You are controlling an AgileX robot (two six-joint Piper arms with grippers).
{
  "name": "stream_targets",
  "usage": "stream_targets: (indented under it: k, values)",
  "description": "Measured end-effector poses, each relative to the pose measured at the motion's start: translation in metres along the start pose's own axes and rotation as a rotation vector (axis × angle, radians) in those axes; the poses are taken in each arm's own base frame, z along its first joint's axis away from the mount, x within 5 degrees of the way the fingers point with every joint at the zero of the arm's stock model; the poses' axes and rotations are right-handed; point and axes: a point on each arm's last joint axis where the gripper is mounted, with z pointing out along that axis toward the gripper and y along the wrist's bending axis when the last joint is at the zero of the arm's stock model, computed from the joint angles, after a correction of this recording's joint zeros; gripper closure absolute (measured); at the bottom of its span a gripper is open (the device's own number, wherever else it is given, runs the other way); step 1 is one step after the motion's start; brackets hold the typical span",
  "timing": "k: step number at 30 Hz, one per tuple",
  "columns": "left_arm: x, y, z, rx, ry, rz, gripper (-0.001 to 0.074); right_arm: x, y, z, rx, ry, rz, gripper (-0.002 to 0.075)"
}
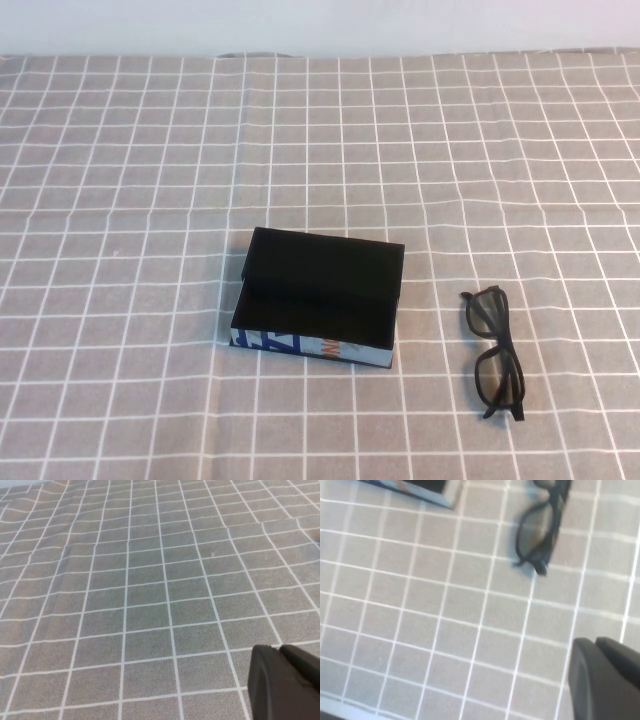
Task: Take glasses out of glasses case
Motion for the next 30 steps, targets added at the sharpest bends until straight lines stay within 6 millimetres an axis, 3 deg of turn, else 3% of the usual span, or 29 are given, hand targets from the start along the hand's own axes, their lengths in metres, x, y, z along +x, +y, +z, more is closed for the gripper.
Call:
stream_targets:
  k: [4, 8, 13, 18, 22, 30]
  values:
    - [0.0, 0.0, 0.0, 0.0, 0.0, 0.0, 0.0739, 0.012, -0.007, -0.002, -0.022, -0.138, -0.067, 0.0742]
    - [0.0, 0.0, 0.0, 0.0, 0.0, 0.0, 0.0739, 0.027, -0.025, 0.01, 0.022, -0.347, -0.087, 0.0742]
    - [0.0, 0.0, 0.0, 0.0, 0.0, 0.0, 0.0739, 0.063, -0.06, 0.045, 0.131, -0.614, -0.001, 0.0743]
    - [0.0, 0.0, 0.0, 0.0, 0.0, 0.0, 0.0739, 0.1, -0.08, 0.068, 0.199, -0.823, 0.041, 0.0743]
    - [0.0, 0.0, 0.0, 0.0, 0.0, 0.0, 0.0739, 0.115, -0.083, 0.071, 0.189, -0.913, 0.075, 0.0743]
    - [0.0, 0.0, 0.0, 0.0, 0.0, 0.0, 0.0739, 0.121, -0.081, 0.067, 0.165, -0.956, 0.096, 0.0743]
